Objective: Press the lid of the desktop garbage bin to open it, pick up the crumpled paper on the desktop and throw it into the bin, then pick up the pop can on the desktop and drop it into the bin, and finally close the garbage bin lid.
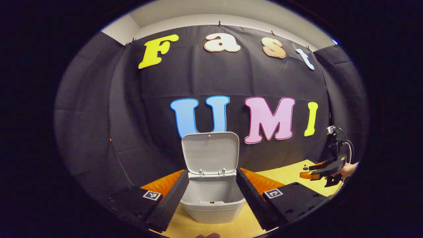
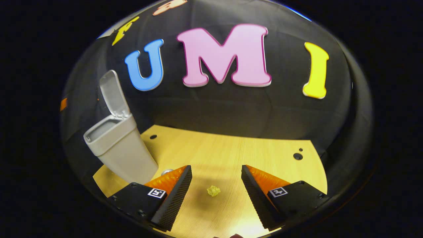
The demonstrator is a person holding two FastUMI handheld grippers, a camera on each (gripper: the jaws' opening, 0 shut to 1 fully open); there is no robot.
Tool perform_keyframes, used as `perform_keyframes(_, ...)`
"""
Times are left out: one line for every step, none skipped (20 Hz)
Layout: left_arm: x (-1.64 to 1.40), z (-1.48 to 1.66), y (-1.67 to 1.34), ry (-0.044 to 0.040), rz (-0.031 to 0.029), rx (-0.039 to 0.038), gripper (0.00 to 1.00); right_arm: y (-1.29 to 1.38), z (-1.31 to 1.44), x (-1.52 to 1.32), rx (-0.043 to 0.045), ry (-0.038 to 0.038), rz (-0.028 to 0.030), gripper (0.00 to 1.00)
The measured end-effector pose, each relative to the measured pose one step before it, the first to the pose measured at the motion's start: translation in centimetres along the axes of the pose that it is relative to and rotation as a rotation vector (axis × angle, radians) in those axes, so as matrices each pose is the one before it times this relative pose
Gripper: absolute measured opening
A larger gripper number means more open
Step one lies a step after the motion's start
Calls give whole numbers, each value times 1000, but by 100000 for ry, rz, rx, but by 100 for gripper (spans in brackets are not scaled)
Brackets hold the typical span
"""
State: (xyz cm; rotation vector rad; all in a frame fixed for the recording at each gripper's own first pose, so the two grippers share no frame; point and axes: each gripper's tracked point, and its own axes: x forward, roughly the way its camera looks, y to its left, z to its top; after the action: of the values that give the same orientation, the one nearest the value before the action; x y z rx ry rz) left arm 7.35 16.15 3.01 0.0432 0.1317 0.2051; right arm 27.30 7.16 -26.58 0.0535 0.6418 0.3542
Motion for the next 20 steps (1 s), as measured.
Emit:
perform_keyframes(-1456,-520,305,460,1372,-1352,97,-410,-3008,2891,1643,9243,63,97)
perform_keyframes(-1245,-917,306,2409,2010,-1133,97,90,-2854,2819,2685,9819,808,98)
perform_keyframes(-1313,-962,468,3071,3385,494,97,38,-1931,2228,2609,6353,481,99)
perform_keyframes(-488,-337,164,1354,1644,520,97,40,-1392,1827,945,3893,-545,99)
perform_keyframes(-451,-526,86,2161,1827,434,97,-31,-1009,1074,-698,3112,-911,99)
perform_keyframes(-402,-243,85,1056,1277,110,97,18,-570,765,-1349,2136,-666,99)
perform_keyframes(-699,-96,38,924,1383,-61,97,164,-786,1180,-2507,2113,-612,99)
perform_keyframes(-289,-185,-32,520,663,285,97,126,-314,562,-1253,722,-456,99)
perform_keyframes(-369,-37,51,380,558,701,97,57,-447,444,-1059,1353,-585,99)
perform_keyframes(-220,-89,36,169,376,1003,97,34,-247,246,59,1234,-23,99)
perform_keyframes(-294,-17,21,245,213,1538,97,112,-264,409,343,890,-292,99)
perform_keyframes(-212,14,24,131,148,1096,97,-38,-294,280,84,545,-419,99)
perform_keyframes(-127,-86,38,16,45,741,97,-71,-390,109,-126,1418,-365,95)
perform_keyframes(-55,33,-32,145,-158,240,97,-306,-240,-201,153,-2,-1652,74)
perform_keyframes(-129,-63,-101,89,-162,-101,97,-57,329,-252,429,-1167,-91,54)
perform_keyframes(-111,63,-120,-270,-388,-498,97,-31,195,-527,157,-1294,669,34)
perform_keyframes(-27,94,4,-206,-353,-600,97,-70,385,-616,-730,-1632,-153,34)
perform_keyframes(5,-111,-174,-209,-754,-782,97,72,615,-914,-973,-2627,456,20)
perform_keyframes(73,-95,-201,13,-822,-732,97,319,1008,-1235,-705,-3450,1367,34)
perform_keyframes(127,-76,-65,-64,-928,-784,97,919,2264,-1783,1062,-7172,2864,34)
